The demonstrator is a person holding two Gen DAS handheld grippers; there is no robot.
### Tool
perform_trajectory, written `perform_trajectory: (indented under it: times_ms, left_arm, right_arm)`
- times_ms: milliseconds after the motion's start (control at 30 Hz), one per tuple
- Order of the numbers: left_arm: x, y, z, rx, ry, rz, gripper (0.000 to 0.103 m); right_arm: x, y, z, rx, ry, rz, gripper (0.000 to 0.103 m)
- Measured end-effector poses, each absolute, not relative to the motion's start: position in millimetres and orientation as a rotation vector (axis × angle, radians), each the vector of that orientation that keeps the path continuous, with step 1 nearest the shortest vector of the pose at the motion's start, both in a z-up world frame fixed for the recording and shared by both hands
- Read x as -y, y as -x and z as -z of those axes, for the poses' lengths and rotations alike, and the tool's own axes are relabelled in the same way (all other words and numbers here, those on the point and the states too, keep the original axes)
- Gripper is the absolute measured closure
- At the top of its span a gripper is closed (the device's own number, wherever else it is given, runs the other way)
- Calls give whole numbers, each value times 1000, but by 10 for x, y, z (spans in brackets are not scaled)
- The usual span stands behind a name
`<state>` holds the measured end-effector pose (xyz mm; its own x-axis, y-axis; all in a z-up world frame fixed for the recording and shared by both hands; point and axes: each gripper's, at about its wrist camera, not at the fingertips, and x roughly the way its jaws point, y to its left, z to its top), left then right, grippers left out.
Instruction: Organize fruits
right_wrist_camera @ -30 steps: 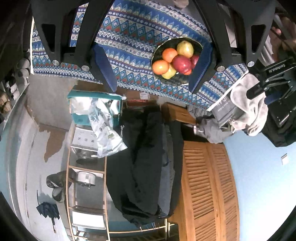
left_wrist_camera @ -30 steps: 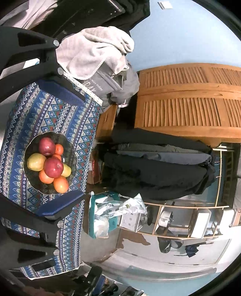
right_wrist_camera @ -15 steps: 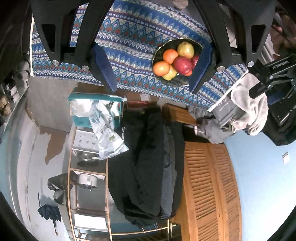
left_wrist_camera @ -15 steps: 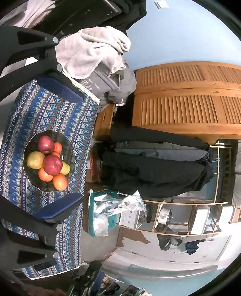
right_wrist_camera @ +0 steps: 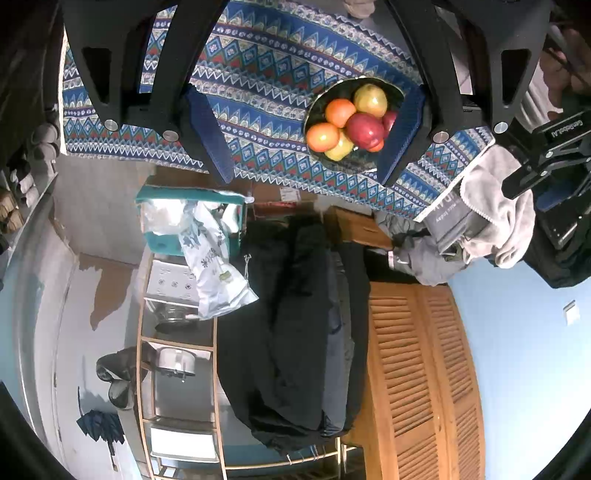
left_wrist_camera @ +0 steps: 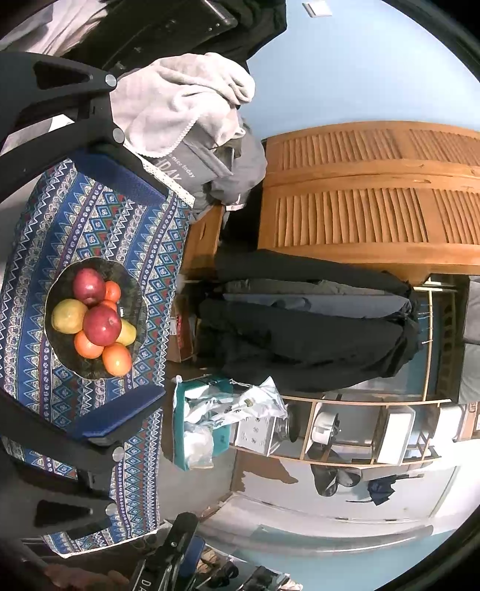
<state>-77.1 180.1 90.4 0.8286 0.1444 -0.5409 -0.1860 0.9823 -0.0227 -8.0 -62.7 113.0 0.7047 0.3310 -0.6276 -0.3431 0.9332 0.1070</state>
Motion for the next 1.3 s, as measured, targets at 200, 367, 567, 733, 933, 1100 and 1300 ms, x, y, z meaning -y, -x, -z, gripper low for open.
perform_trajectory:
  times_ms: [200, 367, 567, 733, 933, 1100, 1300]
  left_arm:
    - [-1795, 773, -910, -571, 73, -180, 4]
    - [-1795, 773, -900, -584, 66, -182, 4]
    - [-1766, 782, -907, -583, 45, -212, 0]
    - [-1766, 775, -917, -589, 55, -206, 0]
    - [-1758, 771, -944, -589, 56, -210, 0]
    - [-1757, 775, -946, -589, 56, -211, 0]
    - [-1765, 773, -947, -592, 53, -213, 0]
  right_arm:
    - [636, 76, -1132, -694, 19, -376, 24]
    - [639, 75, -1133, -695, 19, -376, 24]
    - [645, 71, -1135, -695, 18, -375, 24]
    - [653, 77, -1126, -696, 17, -374, 24]
    - [656, 72, -1128, -697, 17, -374, 24]
    - [657, 69, -1131, -697, 16, -374, 24]
    - [659, 65, -1133, -698, 16, -373, 24]
